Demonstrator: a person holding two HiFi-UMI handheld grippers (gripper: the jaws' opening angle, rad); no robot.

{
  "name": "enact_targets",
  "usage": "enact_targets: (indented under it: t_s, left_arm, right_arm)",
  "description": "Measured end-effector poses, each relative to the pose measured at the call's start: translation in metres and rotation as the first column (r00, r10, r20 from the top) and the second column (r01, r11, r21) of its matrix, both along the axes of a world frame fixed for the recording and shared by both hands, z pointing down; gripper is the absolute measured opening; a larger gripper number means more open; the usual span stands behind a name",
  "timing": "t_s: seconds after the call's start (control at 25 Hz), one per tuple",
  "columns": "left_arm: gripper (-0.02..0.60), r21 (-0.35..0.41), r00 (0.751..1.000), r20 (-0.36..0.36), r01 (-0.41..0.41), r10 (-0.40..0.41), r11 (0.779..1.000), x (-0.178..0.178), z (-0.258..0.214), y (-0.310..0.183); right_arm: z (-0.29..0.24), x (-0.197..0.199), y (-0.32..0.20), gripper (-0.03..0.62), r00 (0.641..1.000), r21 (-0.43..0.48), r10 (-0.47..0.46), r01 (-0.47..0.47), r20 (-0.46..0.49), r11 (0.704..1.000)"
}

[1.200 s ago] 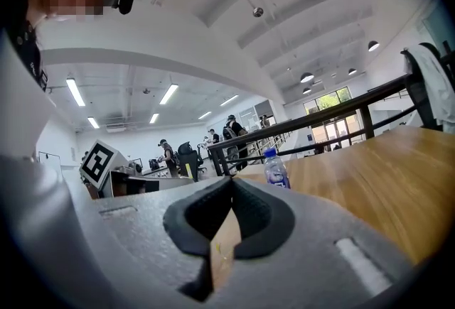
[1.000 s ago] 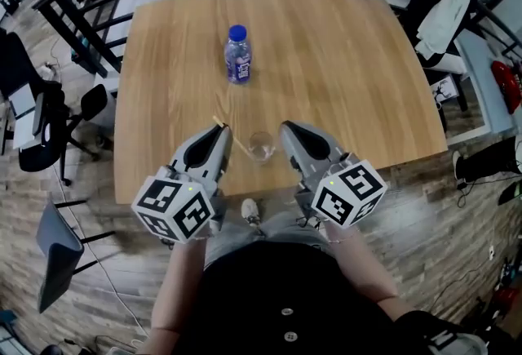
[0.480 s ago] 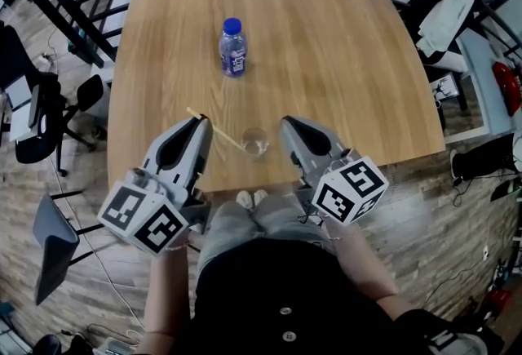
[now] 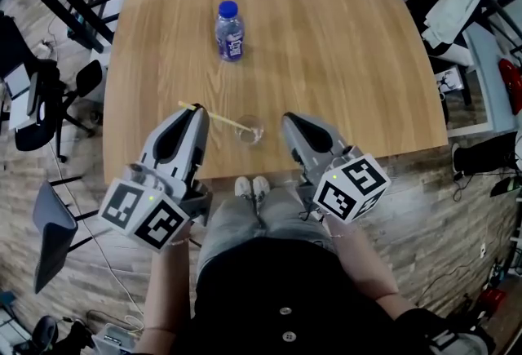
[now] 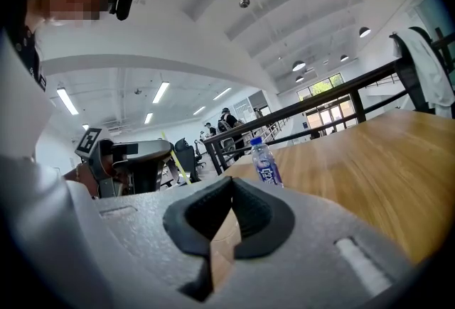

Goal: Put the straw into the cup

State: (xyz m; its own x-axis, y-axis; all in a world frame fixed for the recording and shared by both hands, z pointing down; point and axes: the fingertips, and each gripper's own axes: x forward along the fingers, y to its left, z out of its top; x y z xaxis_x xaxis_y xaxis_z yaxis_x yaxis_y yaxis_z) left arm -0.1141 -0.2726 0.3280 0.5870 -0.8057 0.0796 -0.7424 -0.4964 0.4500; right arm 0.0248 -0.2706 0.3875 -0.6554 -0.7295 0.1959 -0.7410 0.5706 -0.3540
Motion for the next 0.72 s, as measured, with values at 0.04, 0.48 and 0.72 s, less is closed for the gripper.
enact_targets:
  t_s: [0.04,0.48,0.72]
  left_arm:
    - [0.034,-0.008,1.0,0.006,-0.001,0.001,1.0,0.001,0.004,0.0]
    - [0.034,-0.092,0.998,0.058,-0.03,0.035,0.995,0.017,0.047,-0.006]
    - [0.034,-0.133,0.997,0.063,-0.046,0.054,0.99,0.025,0.07,-0.007]
  right_arm:
    - [0.002,0.0,0.0,-0.002,1.0,-0.005,-0.002,0.002,0.001,1.0]
    - [0.022,0.002,-0.005,-0.002,1.0,-0.055,-0.017,0.018,0.012,0.998]
    - [0.032,-0.003,-0.011,-0.002,0.999,-0.074,-0.03,0.031,0.018,0.997]
